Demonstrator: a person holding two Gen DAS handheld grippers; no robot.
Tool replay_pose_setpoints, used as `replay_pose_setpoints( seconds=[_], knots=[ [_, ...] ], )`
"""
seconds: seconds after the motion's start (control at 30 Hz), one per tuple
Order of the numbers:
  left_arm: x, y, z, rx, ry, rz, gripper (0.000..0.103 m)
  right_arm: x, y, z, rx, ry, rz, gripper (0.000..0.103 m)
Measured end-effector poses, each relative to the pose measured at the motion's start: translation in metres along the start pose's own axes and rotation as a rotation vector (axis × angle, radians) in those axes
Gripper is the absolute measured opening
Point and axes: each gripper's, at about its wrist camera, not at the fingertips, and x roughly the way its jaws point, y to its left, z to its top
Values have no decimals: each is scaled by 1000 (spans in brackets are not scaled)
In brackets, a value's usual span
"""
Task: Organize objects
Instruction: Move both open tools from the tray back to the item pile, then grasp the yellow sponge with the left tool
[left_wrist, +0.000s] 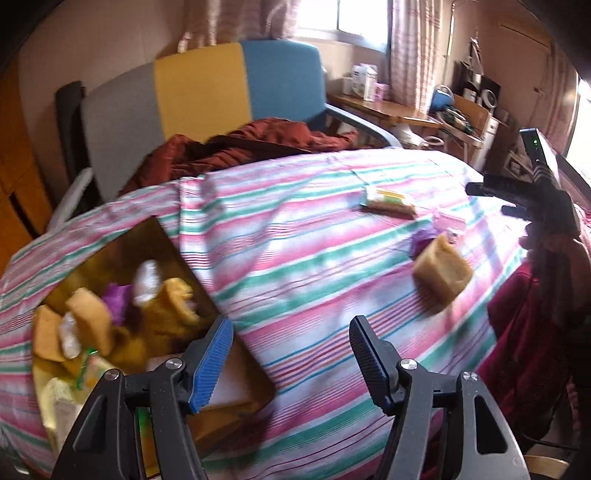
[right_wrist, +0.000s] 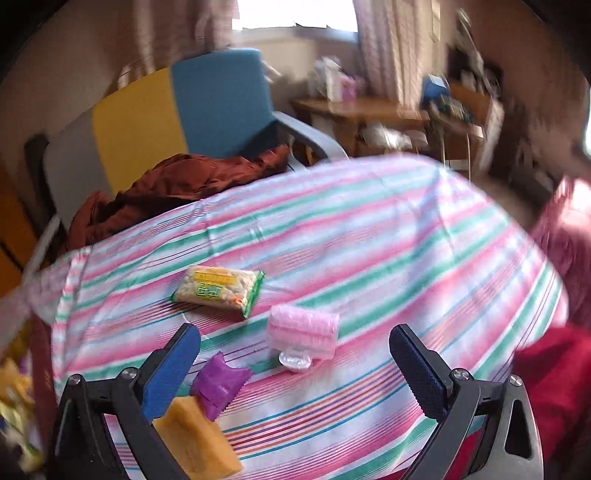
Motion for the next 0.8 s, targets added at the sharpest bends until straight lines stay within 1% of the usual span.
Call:
replay_pose_setpoints(
  seconds=[0.03,0.07,0.13,0.2,0.3,0.47,0.53,0.57,0.6,0.63,0.67,0.8],
  knots=[
    [4,-4,3,6,4,-12,66,4,-11,0,64,13,27,103],
    [8,-9,6,11,8,-27,66,4,-18,1,104,17,30,103],
    [19,-19,12,8,27,-73,66,4,-31,1,173,15,33,103],
    [32,-30,18,0,56,-116,66,8,-39,-1,227,37,58,103],
    [51,-49,28,-1,93,-182,66,12,-41,-1,252,57,74,103],
    [81,-80,47,-43,168,-324,66,13,-40,-2,258,60,105,103],
    [93,-93,53,-61,199,-360,67,14,-43,-2,276,59,119,103],
    [101,-100,57,-77,218,-388,68,14,-46,-2,284,61,125,103],
    [106,-104,59,-90,230,-406,74,15,-47,-2,290,63,130,103],
    [111,-109,61,-102,240,-422,81,15,-47,-2,293,65,136,103],
    [115,-115,64,-107,246,-431,83,15,-48,-2,294,64,140,103],
    [136,-137,71,-100,273,-403,83,15,-48,-1,295,59,160,103]
  ],
)
